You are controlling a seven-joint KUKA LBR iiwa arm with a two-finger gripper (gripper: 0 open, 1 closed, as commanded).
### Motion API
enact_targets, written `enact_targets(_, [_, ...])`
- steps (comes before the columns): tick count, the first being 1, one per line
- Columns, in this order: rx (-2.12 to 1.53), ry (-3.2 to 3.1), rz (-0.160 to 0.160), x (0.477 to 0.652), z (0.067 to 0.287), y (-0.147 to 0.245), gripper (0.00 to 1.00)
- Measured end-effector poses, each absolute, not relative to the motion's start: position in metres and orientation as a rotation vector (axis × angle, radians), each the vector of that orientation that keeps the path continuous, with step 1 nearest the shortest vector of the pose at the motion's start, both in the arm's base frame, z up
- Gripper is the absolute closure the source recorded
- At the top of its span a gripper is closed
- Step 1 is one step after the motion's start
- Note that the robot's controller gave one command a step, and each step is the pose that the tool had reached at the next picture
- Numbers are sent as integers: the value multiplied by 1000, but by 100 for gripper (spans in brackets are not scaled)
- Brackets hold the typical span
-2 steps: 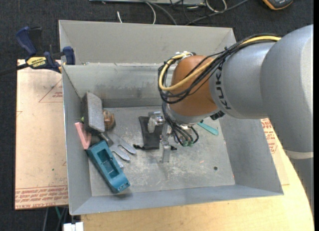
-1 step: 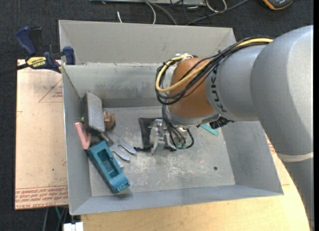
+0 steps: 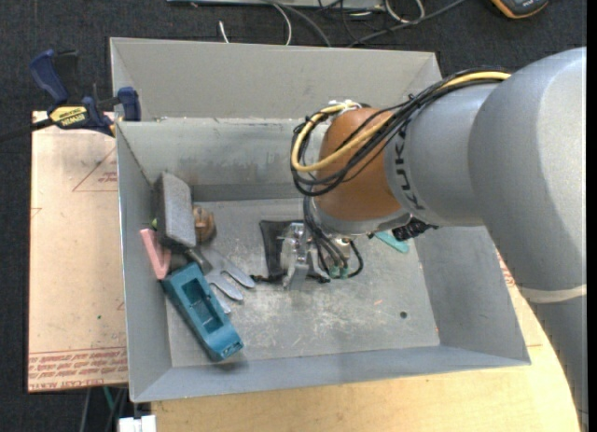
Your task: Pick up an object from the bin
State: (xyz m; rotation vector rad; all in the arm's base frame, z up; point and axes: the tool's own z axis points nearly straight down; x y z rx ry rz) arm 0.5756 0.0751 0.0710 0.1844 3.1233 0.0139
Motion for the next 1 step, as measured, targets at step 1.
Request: enact_targets(1, [13, 3131, 10, 577, 108, 87, 100])
